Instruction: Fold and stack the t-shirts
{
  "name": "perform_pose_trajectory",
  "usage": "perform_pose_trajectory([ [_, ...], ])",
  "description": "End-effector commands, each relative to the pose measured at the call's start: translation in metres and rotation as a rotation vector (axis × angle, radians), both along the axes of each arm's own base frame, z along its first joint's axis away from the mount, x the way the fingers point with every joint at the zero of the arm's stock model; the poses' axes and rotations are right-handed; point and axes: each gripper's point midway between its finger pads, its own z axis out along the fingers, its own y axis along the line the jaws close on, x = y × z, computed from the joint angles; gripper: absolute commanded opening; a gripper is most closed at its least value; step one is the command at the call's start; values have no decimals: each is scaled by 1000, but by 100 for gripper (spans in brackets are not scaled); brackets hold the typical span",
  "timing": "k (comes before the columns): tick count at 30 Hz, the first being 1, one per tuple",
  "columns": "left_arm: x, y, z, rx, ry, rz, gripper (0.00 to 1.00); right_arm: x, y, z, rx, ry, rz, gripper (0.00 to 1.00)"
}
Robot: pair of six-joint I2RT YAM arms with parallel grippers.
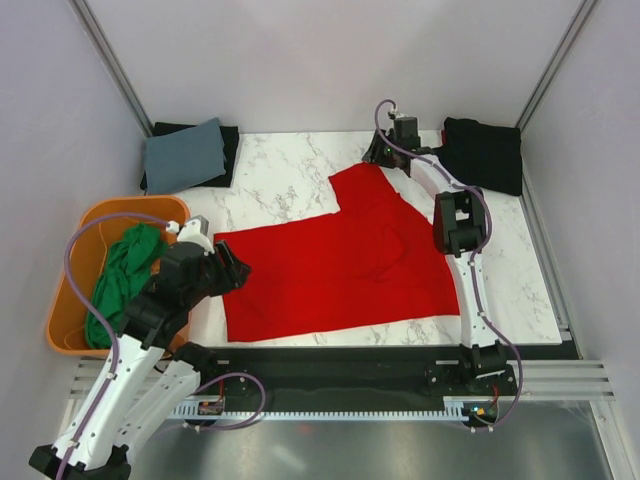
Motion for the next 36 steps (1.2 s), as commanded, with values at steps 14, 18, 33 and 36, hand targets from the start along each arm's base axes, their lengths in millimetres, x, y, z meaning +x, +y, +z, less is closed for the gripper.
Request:
perform_pose_trajectory([
  [14,7,6,-4,50,8,25,55,-49,-68,-5,-34,160,-187,0],
  [18,18,5,-11,85,57,34,55,-61,-130,26,-37,146,-325,0],
  [33,171,-46,3,232,117,1,59,-76,-175,121,107,31,-312,0],
  [36,203,-51,-18,247,163,3,59,-78,-154,133,123,13,-242,0],
])
